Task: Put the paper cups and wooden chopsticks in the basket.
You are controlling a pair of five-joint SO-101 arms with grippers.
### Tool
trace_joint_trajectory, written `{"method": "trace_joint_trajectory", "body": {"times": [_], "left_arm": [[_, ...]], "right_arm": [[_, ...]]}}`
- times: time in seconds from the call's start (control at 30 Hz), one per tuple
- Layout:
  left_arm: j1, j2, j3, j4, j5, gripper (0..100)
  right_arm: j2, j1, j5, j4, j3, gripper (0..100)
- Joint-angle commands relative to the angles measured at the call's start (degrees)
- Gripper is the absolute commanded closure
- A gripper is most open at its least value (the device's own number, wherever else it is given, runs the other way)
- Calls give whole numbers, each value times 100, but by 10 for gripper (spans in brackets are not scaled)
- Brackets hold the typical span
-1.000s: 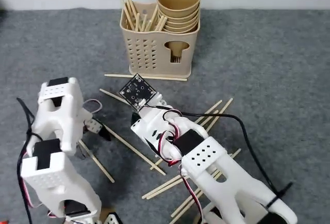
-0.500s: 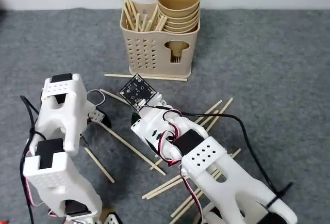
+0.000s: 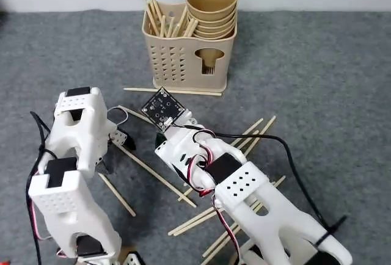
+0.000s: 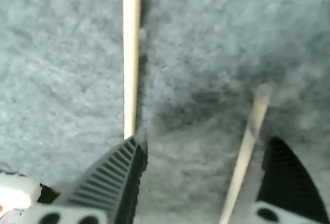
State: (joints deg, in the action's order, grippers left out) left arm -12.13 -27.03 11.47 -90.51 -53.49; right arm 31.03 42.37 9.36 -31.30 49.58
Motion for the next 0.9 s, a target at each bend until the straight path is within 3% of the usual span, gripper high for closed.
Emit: {"method": "trace_joint_trajectory", "body": {"times": [0.0,0.1,0.27,0.73,0.87], "left_arm": [[79,-457,92,-563,-35,673],[53,-457,-110,-1029,431,673],[-264,-325,-154,-1011,897,671],[-202,53,-171,-985,949,676],[-193,18,-497,-967,932,752]], "right_arm": [[215,22,53,92,-35,919],[215,22,53,92,-35,919],[215,22,53,92,-35,919],[215,13,44,92,-35,919],[215,13,44,101,-35,919]]}}
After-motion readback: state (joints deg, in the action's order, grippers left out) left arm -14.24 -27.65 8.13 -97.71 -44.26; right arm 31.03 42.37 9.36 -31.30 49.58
